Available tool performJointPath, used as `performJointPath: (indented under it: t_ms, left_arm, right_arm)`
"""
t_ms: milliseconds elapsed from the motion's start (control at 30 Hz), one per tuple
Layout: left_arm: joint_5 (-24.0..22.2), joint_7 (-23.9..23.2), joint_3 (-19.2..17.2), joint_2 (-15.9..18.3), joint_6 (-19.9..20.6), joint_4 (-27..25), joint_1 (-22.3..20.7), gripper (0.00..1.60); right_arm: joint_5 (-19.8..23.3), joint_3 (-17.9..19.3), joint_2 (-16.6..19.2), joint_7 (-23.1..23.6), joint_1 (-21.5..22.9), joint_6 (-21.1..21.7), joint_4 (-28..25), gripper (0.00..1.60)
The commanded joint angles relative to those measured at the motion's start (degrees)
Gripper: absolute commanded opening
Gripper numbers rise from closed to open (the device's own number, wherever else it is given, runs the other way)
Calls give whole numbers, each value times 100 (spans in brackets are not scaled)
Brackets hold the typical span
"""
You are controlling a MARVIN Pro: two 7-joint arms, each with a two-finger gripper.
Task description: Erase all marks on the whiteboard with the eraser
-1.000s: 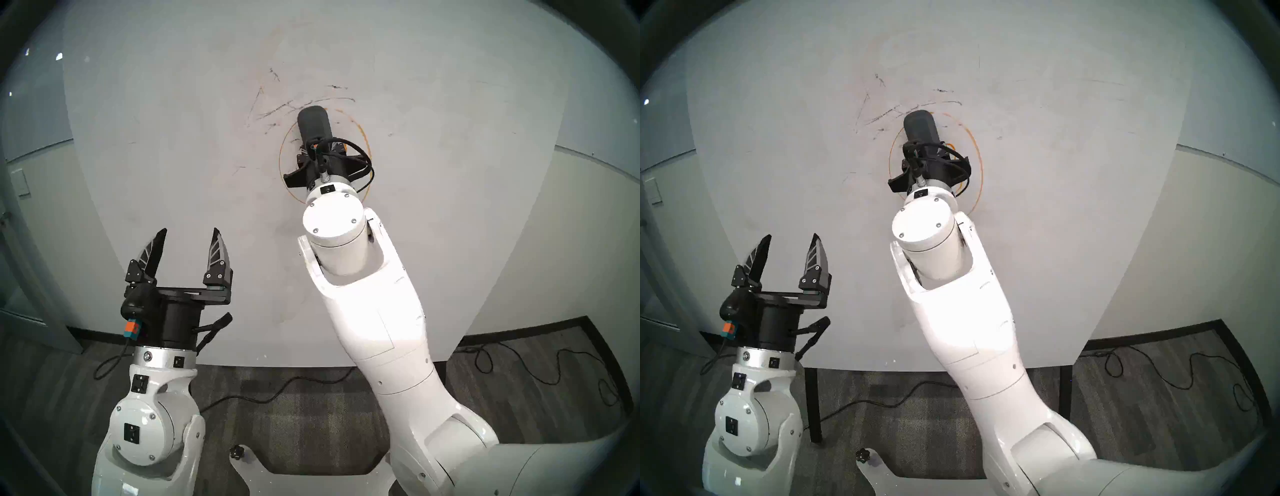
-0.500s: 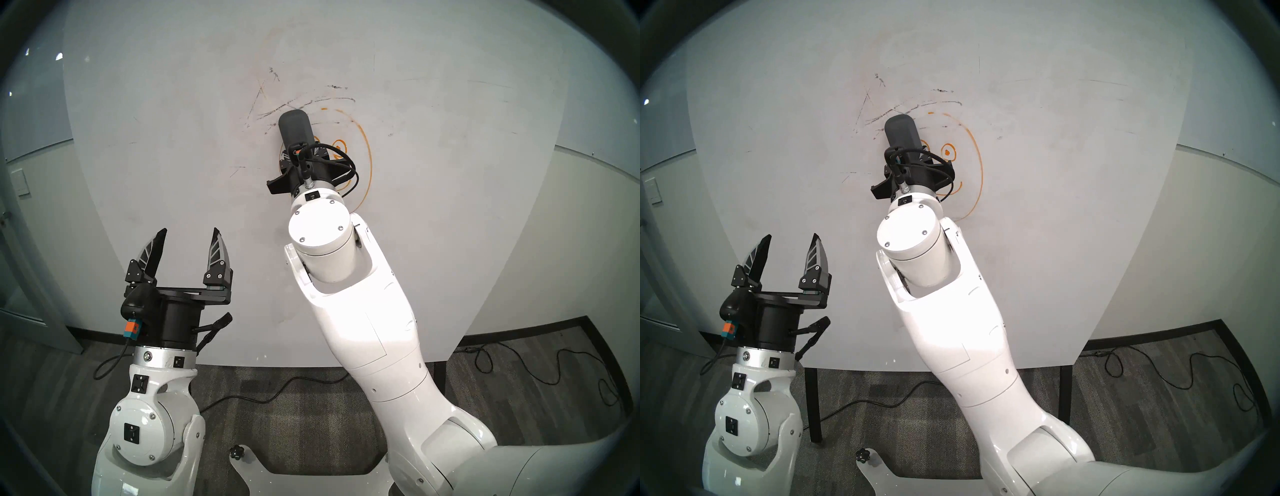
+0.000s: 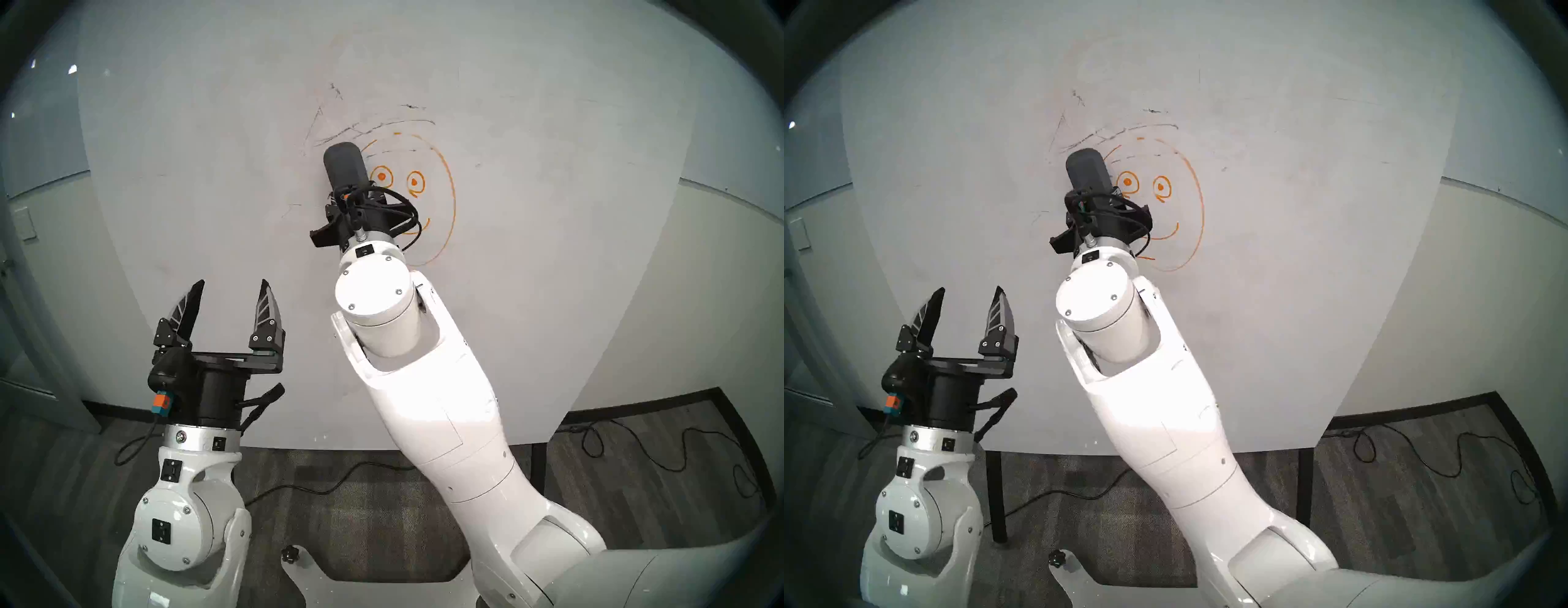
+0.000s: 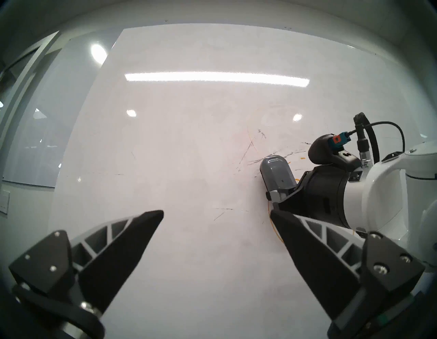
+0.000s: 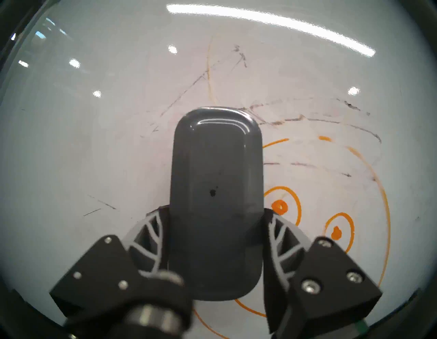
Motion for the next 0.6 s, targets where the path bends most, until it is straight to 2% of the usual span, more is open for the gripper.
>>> performJointPath:
  t_ms: [0, 567]
  left_arm:
    - [-6, -5, -5, 5, -12, -112, -3, 160]
    - [-3, -4, -3, 4, -18, -102, -10, 160]
  right_arm:
    - [37, 152, -60, -20, 259, -173, 69, 0]
    - [189, 756, 215, 32, 565, -327, 218, 0]
